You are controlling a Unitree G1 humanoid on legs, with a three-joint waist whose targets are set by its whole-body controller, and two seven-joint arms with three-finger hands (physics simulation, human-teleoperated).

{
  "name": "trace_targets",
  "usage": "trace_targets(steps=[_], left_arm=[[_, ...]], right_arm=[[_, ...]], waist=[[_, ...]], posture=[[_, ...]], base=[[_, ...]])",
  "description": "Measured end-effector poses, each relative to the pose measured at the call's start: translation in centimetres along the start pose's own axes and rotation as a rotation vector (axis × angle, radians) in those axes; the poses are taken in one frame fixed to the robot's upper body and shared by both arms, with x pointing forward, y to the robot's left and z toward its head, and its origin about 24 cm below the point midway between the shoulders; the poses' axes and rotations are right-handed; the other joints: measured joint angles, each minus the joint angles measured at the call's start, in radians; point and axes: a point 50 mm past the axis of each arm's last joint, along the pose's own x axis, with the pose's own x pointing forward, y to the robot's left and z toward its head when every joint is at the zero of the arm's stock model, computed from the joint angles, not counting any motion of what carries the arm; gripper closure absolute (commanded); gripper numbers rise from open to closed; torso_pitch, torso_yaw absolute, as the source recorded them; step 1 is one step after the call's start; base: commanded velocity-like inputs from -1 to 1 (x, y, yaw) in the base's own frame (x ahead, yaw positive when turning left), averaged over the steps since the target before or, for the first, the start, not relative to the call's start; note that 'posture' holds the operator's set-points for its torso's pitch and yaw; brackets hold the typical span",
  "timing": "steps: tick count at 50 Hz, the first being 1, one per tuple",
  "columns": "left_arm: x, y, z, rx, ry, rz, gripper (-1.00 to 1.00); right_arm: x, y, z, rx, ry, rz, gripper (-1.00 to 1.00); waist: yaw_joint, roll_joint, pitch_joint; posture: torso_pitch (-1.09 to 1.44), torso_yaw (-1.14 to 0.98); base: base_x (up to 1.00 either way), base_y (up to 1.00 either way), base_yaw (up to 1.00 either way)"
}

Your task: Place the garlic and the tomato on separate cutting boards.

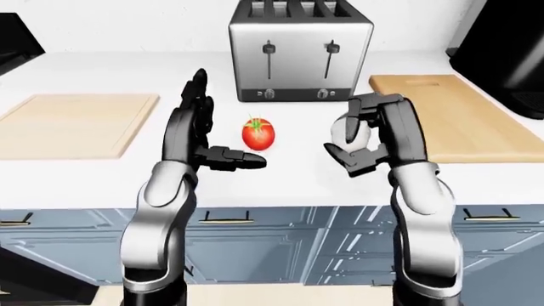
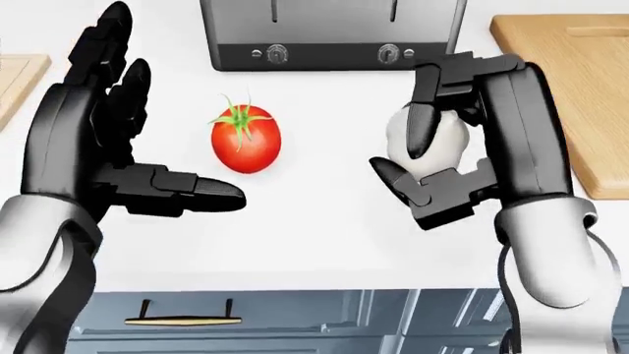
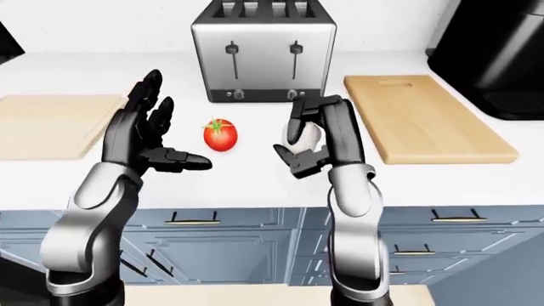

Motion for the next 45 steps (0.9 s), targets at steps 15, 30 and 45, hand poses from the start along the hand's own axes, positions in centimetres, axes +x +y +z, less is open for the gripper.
trace_targets(steps=[15,30,45], left_arm=[[3.4,-0.6,-0.4,0.096,0.063,-0.002,-1.00],[3.6,-1.9,-1.5,0.140,0.086,-0.055,-1.00],[4.2,-3.1,-3.2,0.173,0.123,-0.105,-1.00]], right_arm=[[-0.6,-0.6,2.3,-0.012,-0.036,-0.006,1.00],[-0.5,-0.9,2.1,-0.014,-0.022,-0.016,1.00],[-0.5,-0.7,1.9,-0.015,-0.017,-0.015,1.00]], waist=[[-0.006,0.003,0.010],[-0.008,0.001,0.016],[-0.006,-0.002,0.016]], posture=[[0.00,0.00],[0.00,0.00],[0.00,0.00]], base=[[0.00,0.00,0.00],[0.00,0.00,0.00],[0.00,0.00,0.00]])
